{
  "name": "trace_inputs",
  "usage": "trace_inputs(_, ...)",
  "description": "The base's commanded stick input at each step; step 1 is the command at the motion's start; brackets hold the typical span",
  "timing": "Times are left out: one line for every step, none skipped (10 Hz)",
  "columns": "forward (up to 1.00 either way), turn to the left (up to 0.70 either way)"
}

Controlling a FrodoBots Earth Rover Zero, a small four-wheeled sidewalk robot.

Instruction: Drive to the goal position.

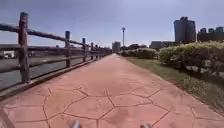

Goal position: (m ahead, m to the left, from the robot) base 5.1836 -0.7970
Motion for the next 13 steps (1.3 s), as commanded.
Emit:
trace_inputs(0.85,0.00)
trace_inputs(0.85,0.00)
trace_inputs(0.85,0.00)
trace_inputs(0.85,0.00)
trace_inputs(0.85,0.00)
trace_inputs(0.85,0.00)
trace_inputs(0.85,0.00)
trace_inputs(0.85,0.00)
trace_inputs(0.85,0.00)
trace_inputs(0.85,0.00)
trace_inputs(0.85,0.00)
trace_inputs(0.85,0.00)
trace_inputs(0.85,0.00)
